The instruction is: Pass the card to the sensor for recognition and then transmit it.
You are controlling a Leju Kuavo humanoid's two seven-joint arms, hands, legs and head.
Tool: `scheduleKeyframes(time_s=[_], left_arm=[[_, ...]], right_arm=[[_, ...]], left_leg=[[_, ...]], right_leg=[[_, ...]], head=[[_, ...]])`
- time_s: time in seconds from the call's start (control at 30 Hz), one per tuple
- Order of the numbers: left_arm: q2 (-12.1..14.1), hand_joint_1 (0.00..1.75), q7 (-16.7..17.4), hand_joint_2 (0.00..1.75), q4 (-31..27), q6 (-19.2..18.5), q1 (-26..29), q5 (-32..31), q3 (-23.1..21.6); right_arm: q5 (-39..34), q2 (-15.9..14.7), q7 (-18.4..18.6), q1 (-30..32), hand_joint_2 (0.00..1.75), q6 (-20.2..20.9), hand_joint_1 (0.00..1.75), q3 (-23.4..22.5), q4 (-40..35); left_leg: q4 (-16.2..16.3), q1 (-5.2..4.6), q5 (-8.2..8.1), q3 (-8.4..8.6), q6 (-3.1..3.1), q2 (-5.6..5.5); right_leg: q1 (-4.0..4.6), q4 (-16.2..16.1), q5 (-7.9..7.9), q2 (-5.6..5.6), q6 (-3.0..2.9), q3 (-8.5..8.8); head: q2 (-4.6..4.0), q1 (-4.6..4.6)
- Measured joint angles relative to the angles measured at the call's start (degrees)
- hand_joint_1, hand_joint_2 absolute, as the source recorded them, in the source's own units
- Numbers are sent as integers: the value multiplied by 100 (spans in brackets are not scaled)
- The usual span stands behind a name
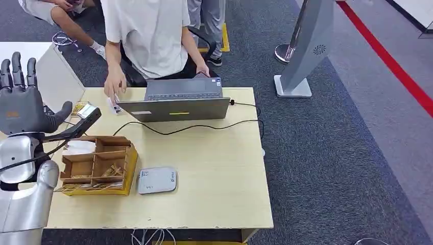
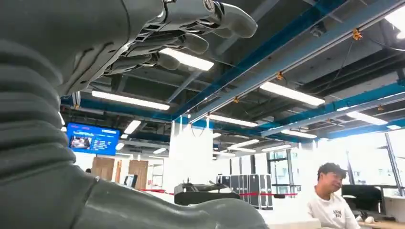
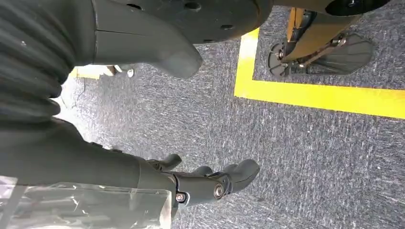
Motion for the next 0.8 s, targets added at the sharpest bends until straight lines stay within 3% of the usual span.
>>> scheduleKeyframes(time_s=[0.2, 0.4, 0.6, 0.8], left_arm=[[-50, 0, -81, 175, -194, -194, 123, 179, 0], [-133, 0, -120, 175, -1555, -1336, 1054, 446, -344], [161, 0, -99, 175, -2952, -1095, 2349, 413, -1203], [575, 0, -254, 175, -3532, -824, 3205, 643, -1738]], right_arm=[[-26, 0, 0, -1, 175, -2, 0, 0, -2], [-337, 0, 52, 8, 175, -55, 0, -153, -2], [-553, 0, 72, 26, 175, -116, 0, -409, -9], [-636, 0, 133, 23, 175, -120, 0, -617, -13]], left_leg=[[0, 0, 0, 0, 0, 0], [0, -4, -11, -3, 8, 3], [0, -16, -26, -2, 3, 8], [-2, -18, -29, -1, 3, 7]], right_leg=[[0, 0, 0, 1, 0, 0], [-3, -6, -8, 4, 6, -2], [-6, -8, -21, 9, 9, -3], [-5, -6, -31, 7, 1, -4]], head=[[0, 0], [0, 4], [0, 7], [0, 4]])
